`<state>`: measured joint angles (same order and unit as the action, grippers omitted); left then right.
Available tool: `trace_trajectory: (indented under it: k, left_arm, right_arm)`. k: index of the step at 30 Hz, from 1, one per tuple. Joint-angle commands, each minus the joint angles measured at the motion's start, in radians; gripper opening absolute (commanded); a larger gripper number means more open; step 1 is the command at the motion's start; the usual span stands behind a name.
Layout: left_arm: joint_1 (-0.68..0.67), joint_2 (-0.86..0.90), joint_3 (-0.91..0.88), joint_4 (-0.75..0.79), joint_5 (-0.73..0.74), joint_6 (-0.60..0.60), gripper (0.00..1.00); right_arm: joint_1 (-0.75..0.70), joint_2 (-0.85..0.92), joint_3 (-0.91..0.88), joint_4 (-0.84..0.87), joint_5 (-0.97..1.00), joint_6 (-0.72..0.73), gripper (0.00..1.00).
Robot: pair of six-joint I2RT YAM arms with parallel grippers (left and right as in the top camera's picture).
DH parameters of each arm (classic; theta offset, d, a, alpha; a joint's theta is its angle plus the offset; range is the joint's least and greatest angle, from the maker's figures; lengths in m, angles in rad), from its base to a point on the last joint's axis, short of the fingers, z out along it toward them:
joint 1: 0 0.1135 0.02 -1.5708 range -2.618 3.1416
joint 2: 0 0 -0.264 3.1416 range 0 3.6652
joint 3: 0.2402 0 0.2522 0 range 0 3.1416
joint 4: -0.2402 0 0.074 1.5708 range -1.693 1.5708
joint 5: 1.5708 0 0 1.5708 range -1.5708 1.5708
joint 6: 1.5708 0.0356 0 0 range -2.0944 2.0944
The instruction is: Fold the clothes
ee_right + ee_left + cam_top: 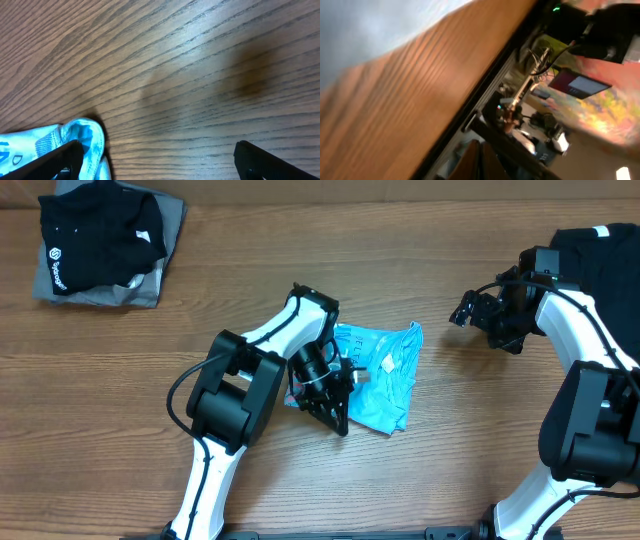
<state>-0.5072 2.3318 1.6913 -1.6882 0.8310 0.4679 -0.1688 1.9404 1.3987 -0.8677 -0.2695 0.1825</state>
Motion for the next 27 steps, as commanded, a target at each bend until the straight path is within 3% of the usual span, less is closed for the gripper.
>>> trace_trajectory:
  k: [1,3,5,7,10,15,22,27]
  left_arm:
    - [0.023,-0.043,0.119,-0.002,0.038,0.138,0.04]
    - [0.051,-0.057,0.201,0.003,-0.019,0.106,0.04]
    - [0.084,-0.057,0.257,0.069,-0.158,-0.071,0.04]
    - [0.127,-0.056,0.266,0.211,-0.452,-0.403,0.04]
    - [0.159,-0.055,0.246,0.298,-0.606,-0.580,0.06]
    - [0.178,-0.054,0.168,0.389,-0.601,-0.607,0.05]
    - [0.145,-0.054,0.077,0.407,-0.388,-0.547,0.04]
    - [0.133,-0.055,0.080,0.409,-0.415,-0.549,0.04]
  right_arm:
    - [0.000,-0.012,-0.005,-0.001,0.006,0.001,1.00]
    - [0.000,-0.012,-0.005,-0.006,0.006,0.001,1.00]
    - [0.000,-0.012,-0.005,-0.009,0.006,0.001,1.00]
    - [0.000,-0.012,-0.005,-0.008,0.006,0.001,1.00]
    - [0.000,-0.012,-0.005,-0.008,0.006,0.001,1.00]
    - [0.000,-0.012,-0.005,-0.008,0.006,0.001,1.00]
    - [0.000,-0.012,-0.005,0.004,0.006,0.001,1.00]
    - [0.000,-0.012,-0.005,0.003,0.006,0.001,1.00]
